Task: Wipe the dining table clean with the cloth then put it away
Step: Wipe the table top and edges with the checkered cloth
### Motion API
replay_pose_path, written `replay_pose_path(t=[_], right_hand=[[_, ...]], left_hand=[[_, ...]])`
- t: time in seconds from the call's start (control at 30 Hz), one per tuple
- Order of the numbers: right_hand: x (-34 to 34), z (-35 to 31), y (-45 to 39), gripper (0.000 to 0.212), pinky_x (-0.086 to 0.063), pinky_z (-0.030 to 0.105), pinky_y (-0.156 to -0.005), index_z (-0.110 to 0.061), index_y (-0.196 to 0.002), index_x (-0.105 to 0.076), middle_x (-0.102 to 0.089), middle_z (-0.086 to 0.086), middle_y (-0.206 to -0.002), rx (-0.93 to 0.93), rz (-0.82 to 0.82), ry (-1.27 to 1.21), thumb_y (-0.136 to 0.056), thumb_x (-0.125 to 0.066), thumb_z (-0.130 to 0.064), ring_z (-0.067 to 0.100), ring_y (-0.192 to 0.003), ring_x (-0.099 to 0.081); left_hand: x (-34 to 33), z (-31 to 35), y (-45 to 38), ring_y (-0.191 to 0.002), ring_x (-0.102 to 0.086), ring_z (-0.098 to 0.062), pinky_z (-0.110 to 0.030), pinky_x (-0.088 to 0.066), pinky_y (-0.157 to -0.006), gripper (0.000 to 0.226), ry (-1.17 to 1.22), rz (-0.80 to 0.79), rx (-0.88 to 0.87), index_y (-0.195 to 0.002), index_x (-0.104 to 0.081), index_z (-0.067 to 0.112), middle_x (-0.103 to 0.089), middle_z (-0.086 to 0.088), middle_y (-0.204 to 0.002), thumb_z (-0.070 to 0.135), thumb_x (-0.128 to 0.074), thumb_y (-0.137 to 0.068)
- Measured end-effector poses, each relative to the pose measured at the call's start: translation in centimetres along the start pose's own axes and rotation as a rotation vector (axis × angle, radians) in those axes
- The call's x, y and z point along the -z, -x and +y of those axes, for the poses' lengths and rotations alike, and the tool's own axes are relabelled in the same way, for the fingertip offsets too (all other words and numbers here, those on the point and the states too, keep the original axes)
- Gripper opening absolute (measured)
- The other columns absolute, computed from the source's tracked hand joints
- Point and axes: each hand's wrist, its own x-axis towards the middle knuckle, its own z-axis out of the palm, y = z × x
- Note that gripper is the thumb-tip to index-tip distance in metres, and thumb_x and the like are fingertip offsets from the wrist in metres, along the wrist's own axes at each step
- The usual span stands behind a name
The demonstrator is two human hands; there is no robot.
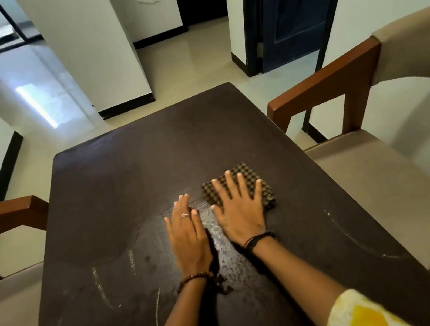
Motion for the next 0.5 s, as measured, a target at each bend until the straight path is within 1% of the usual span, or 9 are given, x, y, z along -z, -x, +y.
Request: replay_pose_path(t=[0.07, 0.1, 0.13, 0.2, 0.23, 0.27, 0.33, 0.43, 0.5], right_hand=[[-0.9, -2.7, 1.1, 0.056, -0.02, 0.065, -0.106, -0.028, -0.136, -0.046, -0.043, 0.007, -0.145, 0.039, -0.042, -0.009, -0.083, -0.048, -0.046, 0.029, -0.134, -0.04], [-1.2, -3.3, 1.5, 0.056, -0.02, 0.064, -0.106, -0.028, -0.135, -0.047, -0.045, 0.006, -0.144, 0.068, -0.033, -0.007, -0.082, -0.049, -0.046, 0.029, -0.133, -0.041], [-1.3, -3.3, 1.7, 0.055, -0.015, 0.064, -0.108, -0.028, -0.137, -0.043, -0.04, 0.005, -0.147, 0.111, -0.039, -0.018, -0.085, -0.048, -0.044, 0.029, -0.136, -0.035], [-0.9, -2.0, 1.7, 0.054, 0.0, 0.058, -0.112, -0.03, -0.145, -0.027, -0.02, 0.003, -0.156, 0.218, -0.019, -0.028, -0.093, -0.039, -0.041, 0.026, -0.144, -0.016], [-0.6, -0.7, 1.5, 0.054, 0.005, 0.054, -0.113, -0.031, -0.147, -0.02, -0.012, 0.002, -0.158, 0.223, -0.021, -0.034, -0.095, -0.035, -0.04, 0.024, -0.145, -0.009], [0.0, 0.9, 1.3, 0.055, 0.007, 0.052, -0.114, -0.03, -0.147, -0.014, -0.006, 0.002, -0.158, 0.196, -0.016, -0.038, -0.097, -0.032, -0.04, 0.023, -0.146, -0.004], [0.7, 4.6, 0.9, 0.056, 0.006, 0.052, -0.114, -0.029, -0.148, -0.01, -0.003, 0.002, -0.158, 0.074, 0.018, -0.047, -0.097, -0.03, -0.041, 0.022, -0.145, -0.002], [1.9, 9.7, -0.3, 0.057, 0.0, 0.055, -0.115, -0.025, -0.148, -0.016, -0.009, 0.004, -0.158, -0.17, 0.06, -0.063, -0.096, -0.033, -0.041, 0.023, -0.145, -0.006], [2.2, 9.9, -2.0, 0.056, 0.0, 0.056, -0.115, -0.023, -0.147, -0.019, -0.009, 0.005, -0.158, -0.299, 0.052, -0.082, -0.096, -0.035, -0.04, 0.024, -0.145, -0.004]], left_hand=[[1.5, -0.6, 0.1, -0.131, -0.025, -0.005, -0.027, -0.007, -0.113, 0.048, 0.021, 0.033, 0.029, -0.135, -0.039, 0.015, -0.039, -0.005, -0.142, 0.031, -0.026, -0.092], [2.5, -1.3, 0.4, -0.132, -0.026, -0.008, -0.029, -0.009, -0.113, 0.048, -0.018, 0.034, 0.026, -0.135, -0.04, 0.014, -0.04, -0.006, -0.142, 0.032, -0.026, -0.092], [3.6, -2.1, 0.7, -0.133, -0.027, -0.012, -0.031, -0.011, -0.113, 0.048, -0.076, 0.024, 0.018, -0.135, -0.04, 0.013, -0.039, -0.007, -0.142, 0.032, -0.026, -0.093], [6.1, -4.0, 1.3, -0.134, -0.028, -0.019, -0.035, -0.012, -0.112, 0.048, -0.188, 0.006, 0.007, -0.134, -0.04, 0.012, -0.039, -0.009, -0.143, 0.033, -0.026, -0.094], [7.4, -4.9, 1.8, -0.134, -0.029, -0.022, -0.037, -0.012, -0.111, 0.046, -0.233, 0.005, 0.01, -0.134, -0.04, 0.011, -0.039, -0.01, -0.142, 0.031, -0.027, -0.095], [8.7, -5.8, 2.4, -0.134, -0.029, -0.024, -0.039, -0.012, -0.111, 0.042, -0.28, 0.009, 0.019, -0.134, -0.041, 0.01, -0.039, -0.011, -0.142, 0.028, -0.03, -0.097], [11.3, -7.7, 3.9, -0.134, -0.028, -0.027, -0.044, -0.012, -0.112, 0.037, -0.364, 0.023, 0.067, -0.133, -0.041, 0.008, -0.038, -0.014, -0.142, 0.02, -0.035, -0.098], [14.0, -9.8, 6.2, -0.135, -0.026, -0.028, -0.047, -0.009, -0.112, 0.039, -0.466, 0.034, 0.225, -0.134, -0.04, 0.007, -0.036, -0.014, -0.144, 0.018, -0.037, -0.097], [14.9, -11.0, 6.7, -0.135, -0.026, -0.028, -0.047, -0.009, -0.113, 0.04, -0.486, 0.061, 0.319, -0.135, -0.039, 0.007, -0.035, -0.014, -0.144, 0.02, -0.035, -0.098]])
